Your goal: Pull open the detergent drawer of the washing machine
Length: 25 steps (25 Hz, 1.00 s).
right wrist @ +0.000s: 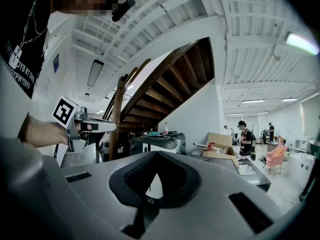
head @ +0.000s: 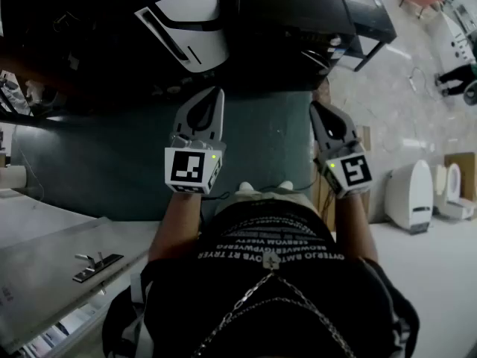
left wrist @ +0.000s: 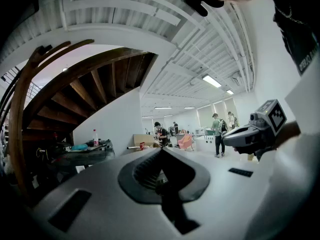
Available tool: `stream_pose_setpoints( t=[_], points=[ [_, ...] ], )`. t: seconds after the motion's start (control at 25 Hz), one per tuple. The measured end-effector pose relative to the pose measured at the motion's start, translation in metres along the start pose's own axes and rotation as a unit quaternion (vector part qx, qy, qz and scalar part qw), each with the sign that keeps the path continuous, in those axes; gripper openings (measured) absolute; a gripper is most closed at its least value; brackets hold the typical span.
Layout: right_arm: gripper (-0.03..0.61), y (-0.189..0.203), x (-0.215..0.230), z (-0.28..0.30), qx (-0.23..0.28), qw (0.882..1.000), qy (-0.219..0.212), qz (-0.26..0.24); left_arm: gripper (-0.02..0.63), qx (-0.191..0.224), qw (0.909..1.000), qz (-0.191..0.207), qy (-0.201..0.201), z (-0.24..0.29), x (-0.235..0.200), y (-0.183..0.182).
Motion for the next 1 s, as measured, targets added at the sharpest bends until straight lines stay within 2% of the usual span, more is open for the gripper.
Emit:
stream_pose_setpoints(
  t=[0.64,0.88,1.0],
  points=[
    [0.002,0.005,-0.045,0.053,-0.009,0.998,0.054,-0.021,0.004,0.010,0.9998,-0.014,0.008,-0.024,-0.063,0.039],
    [0.002,0.007,-0.053,0.060,-0.016,0.999,0.050,-0.014,0.003,-0.005,0.9995,-0.030,0.007,-0.023,-0.074,0.059],
    [0.002,0.007,-0.044,0.062,-0.014,0.999,0.051,-0.002,0.004,-0.014,0.9993,-0.034,0.012,-0.014,-0.074,0.066]
  ],
)
Point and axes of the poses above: the fingertips, and each gripper's own axes: z forward along the fingers, x to its right, y out of its underside, the point moved 7 cm from there along -z, backward along the fingers, and after that the axes turned 10 degrees about z, right-handed, at the moved point
